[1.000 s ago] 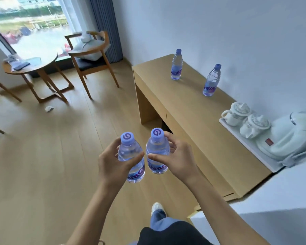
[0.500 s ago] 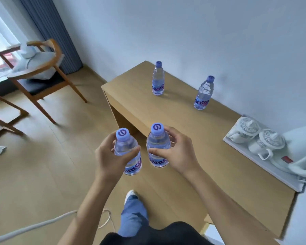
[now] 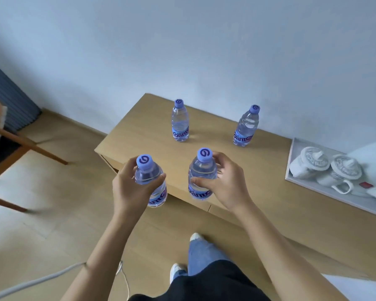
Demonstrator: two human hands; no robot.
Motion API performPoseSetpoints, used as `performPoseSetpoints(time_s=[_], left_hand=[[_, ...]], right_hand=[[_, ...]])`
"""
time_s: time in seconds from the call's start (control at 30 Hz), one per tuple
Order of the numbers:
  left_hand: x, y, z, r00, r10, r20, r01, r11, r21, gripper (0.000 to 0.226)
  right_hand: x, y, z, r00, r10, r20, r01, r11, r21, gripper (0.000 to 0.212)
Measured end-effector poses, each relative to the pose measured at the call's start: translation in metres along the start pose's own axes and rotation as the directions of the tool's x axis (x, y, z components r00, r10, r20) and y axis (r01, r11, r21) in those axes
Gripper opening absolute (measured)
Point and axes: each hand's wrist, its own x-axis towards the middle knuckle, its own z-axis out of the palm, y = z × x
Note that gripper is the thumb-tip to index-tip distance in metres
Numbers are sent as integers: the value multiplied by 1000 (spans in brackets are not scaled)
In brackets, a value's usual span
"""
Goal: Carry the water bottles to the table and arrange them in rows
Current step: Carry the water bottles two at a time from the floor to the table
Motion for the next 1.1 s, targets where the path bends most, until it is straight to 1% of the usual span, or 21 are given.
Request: performPoseSetpoints(time_s=[0.2,0.37,0.53,0.7,0.9,1.0,1.1], left_hand=[[79,-18,21,998,-62,-3,62,998,-11,45],[144,-30,41,995,-99,25,99,995,-4,47],[190,-42,59,992,-124,14,124,992,26,47],[222,-54,69,990,-126,57,124,992,38,47],[239,-57,81,988,-137,78,131,989,70,49],[240,-57,84,983,-161,92,155,985,73,46],[238,-60,85,985,-130,113,120,988,93,46]], right_hand=[[71,10,10,997,29,-76,-32,999,-33,52],[138,22,20,987,73,-143,-78,997,-30,55],[186,37,28,979,120,-164,-132,989,-67,59],[210,48,35,974,140,-180,-164,978,-127,59],[220,56,45,956,187,-228,-216,971,-106,59],[221,60,46,957,188,-220,-215,971,-105,60],[217,63,47,963,177,-203,-202,974,-106,59]])
